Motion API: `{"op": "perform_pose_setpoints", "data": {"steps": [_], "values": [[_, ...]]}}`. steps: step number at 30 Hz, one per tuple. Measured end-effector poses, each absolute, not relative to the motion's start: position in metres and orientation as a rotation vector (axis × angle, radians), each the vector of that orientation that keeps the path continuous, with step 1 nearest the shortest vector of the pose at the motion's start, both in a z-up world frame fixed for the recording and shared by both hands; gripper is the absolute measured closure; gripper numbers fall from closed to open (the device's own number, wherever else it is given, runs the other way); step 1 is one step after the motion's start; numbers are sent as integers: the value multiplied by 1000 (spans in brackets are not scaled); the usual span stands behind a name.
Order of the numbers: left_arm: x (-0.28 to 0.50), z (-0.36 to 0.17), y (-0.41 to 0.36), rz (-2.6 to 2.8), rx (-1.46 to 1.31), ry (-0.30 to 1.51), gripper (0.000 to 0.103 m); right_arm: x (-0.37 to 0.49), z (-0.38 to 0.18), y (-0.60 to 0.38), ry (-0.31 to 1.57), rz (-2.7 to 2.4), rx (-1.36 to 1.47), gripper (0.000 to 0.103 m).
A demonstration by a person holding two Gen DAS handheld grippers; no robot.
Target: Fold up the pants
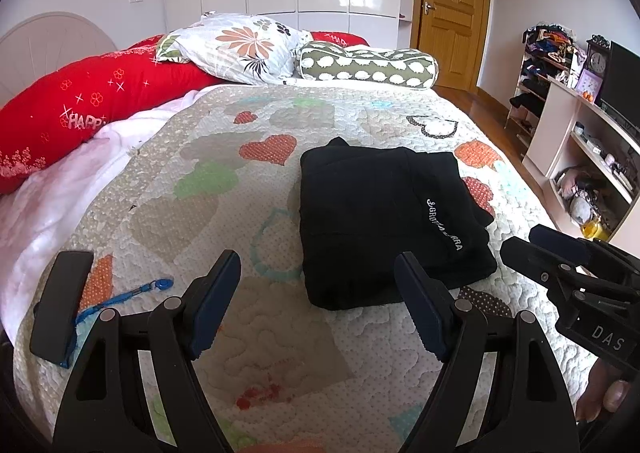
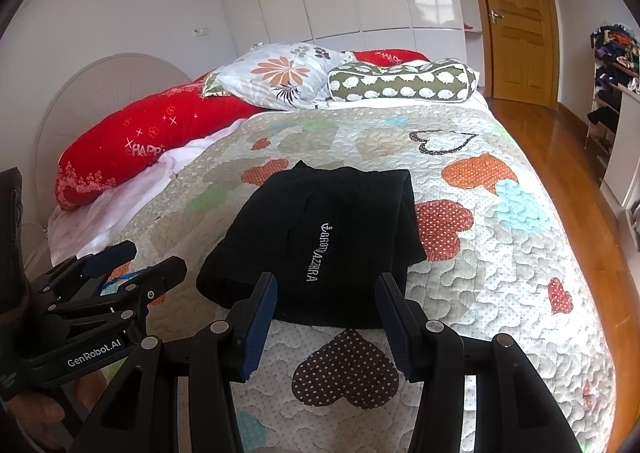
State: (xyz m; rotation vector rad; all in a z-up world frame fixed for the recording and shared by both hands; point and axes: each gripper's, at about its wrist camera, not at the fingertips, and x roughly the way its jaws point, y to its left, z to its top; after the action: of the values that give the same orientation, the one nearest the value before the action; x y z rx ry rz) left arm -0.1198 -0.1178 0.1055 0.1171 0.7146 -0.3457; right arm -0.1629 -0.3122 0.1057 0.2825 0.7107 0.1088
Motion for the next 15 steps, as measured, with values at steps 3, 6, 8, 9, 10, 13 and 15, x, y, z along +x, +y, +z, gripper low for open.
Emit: {"op": "perform_pose_setpoints", "data": {"steps": [3, 6, 8, 9, 10, 13, 15], "values": [[-120, 104, -118, -347, 117, 719, 23, -163, 106, -312, 712, 108, 282, 53], [-122, 103, -119, -350, 120, 721, 23, -163, 104, -311, 718, 109, 285, 53], [-122, 102, -120, -352, 120, 725, 23, -164, 104, -311, 720, 110, 285, 53], [-121, 102, -119, -354, 117, 728, 23, -164, 104, -311, 721, 110, 285, 53], [-121, 102, -119, -355, 114, 730, 23, -164, 104, -311, 722, 110, 285, 53], [-120, 101, -118, -358, 109, 737, 23, -165, 103, -310, 723, 109, 285, 53], [-120, 101, -118, -361, 104, 738, 23, -165, 103, -310, 725, 109, 286, 53]]}}
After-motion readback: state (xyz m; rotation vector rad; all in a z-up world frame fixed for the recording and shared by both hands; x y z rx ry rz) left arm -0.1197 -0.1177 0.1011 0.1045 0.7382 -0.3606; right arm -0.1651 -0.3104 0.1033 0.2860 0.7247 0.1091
